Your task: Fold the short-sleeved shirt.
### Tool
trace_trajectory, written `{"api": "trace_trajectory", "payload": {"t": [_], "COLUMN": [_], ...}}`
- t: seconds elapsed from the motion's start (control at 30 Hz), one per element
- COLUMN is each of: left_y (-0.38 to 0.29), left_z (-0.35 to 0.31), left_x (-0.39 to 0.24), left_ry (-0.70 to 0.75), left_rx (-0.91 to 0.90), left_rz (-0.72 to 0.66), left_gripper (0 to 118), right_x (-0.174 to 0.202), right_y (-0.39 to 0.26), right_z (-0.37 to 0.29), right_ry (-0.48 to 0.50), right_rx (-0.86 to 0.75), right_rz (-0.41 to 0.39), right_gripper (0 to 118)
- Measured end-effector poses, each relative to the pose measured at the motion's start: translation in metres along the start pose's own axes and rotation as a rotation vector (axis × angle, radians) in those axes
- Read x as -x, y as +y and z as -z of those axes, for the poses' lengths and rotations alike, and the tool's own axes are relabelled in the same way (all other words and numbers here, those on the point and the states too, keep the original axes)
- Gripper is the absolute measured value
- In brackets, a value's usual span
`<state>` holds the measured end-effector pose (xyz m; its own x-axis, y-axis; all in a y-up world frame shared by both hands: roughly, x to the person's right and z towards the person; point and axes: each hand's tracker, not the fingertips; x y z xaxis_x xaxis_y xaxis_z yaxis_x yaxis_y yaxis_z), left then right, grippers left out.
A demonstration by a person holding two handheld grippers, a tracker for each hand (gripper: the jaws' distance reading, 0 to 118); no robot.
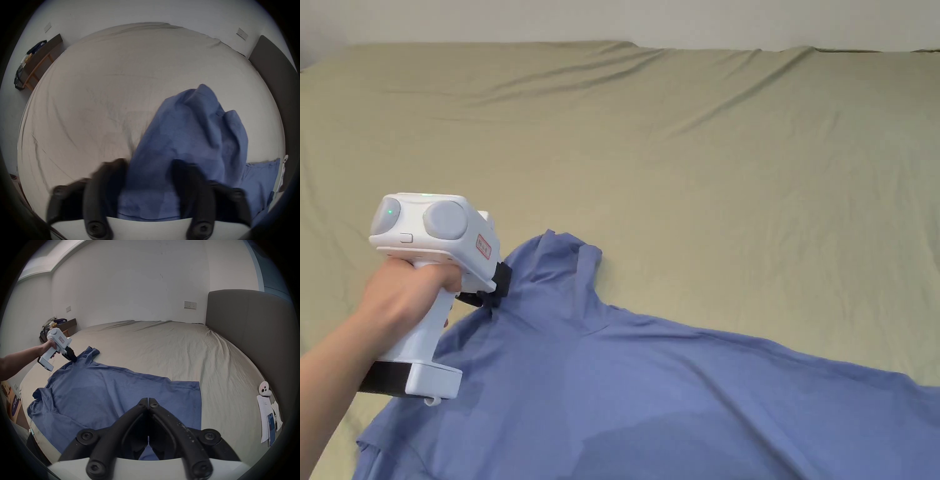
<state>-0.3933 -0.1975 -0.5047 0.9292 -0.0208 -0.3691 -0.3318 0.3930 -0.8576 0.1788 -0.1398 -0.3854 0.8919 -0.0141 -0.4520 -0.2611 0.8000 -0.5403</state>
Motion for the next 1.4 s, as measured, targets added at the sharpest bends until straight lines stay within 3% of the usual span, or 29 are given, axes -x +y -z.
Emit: {"api": "trace_trajectory", "payload": {"t": [0.03,0.3,0.37,0.4,0.43,0.53,0.6,0.67,0.83,0.97,1.0,1.1,1.17,1.3,1.4], "left_y": [-0.003,-0.009,-0.007,-0.012,-0.012,-0.013,-0.015,-0.015,-0.013,-0.013,-0.012,-0.024,-0.024,-0.028,-0.035], "left_z": [-0.001,-0.023,-0.029,-0.039,-0.042,-0.048,-0.051,-0.050,-0.045,-0.043,-0.042,-0.051,-0.051,-0.056,-0.076], "left_x": [-0.004,-0.003,-0.004,-0.010,-0.012,-0.014,-0.017,-0.016,-0.013,-0.009,-0.008,-0.014,-0.014,-0.011,-0.014], "left_ry": [-0.071,-0.079,-0.074,-0.078,-0.088,-0.098,-0.095,-0.094,-0.091,-0.097,-0.098,-0.094,-0.098,-0.100,-0.095], "left_rx": [0.032,-0.074,-0.092,-0.096,-0.100,-0.109,-0.114,-0.116,-0.110,-0.108,-0.108,-0.114,-0.117,-0.135,-0.182], "left_rz": [-0.021,-0.007,-0.010,-0.014,-0.015,-0.015,-0.005,-0.003,-0.002,-0.018,-0.023,-0.034,-0.048,-0.068,-0.091], "left_gripper": [0,0,0,0,0,0,0,0,0,0,0,0,0,0,0], "right_x": [0.001,-0.024,-0.040,-0.049,-0.061,-0.090,-0.104,-0.113,-0.133,-0.121,-0.117,-0.110,-0.107,-0.107,-0.110], "right_y": [0.000,0.017,0.029,0.036,0.043,0.061,0.066,0.065,0.050,0.046,0.047,0.053,0.058,0.064,0.071], "right_z": [-0.001,-0.010,-0.002,0.007,0.017,0.061,0.095,0.118,0.176,0.189,0.189,0.183,0.180,0.171,0.163], "right_ry": [0.000,-0.021,-0.034,-0.047,-0.052,-0.117,-0.114,-0.119,-0.122,-0.144,-0.153,-0.119,-0.138,-0.078,-0.099], "right_rx": [-0.001,-0.052,-0.068,-0.065,-0.051,0.093,0.198,0.270,0.422,0.472,0.465,0.451,0.452,0.425,0.367], "right_rz": [-0.002,0.018,0.041,0.039,0.035,0.021,-0.007,-0.006,0.115,0.077,0.057,0.074,0.073,0.087,0.068], "right_gripper": [3,3,8,16,37,118,114,99,98,97,92,54,11,7,7]}}
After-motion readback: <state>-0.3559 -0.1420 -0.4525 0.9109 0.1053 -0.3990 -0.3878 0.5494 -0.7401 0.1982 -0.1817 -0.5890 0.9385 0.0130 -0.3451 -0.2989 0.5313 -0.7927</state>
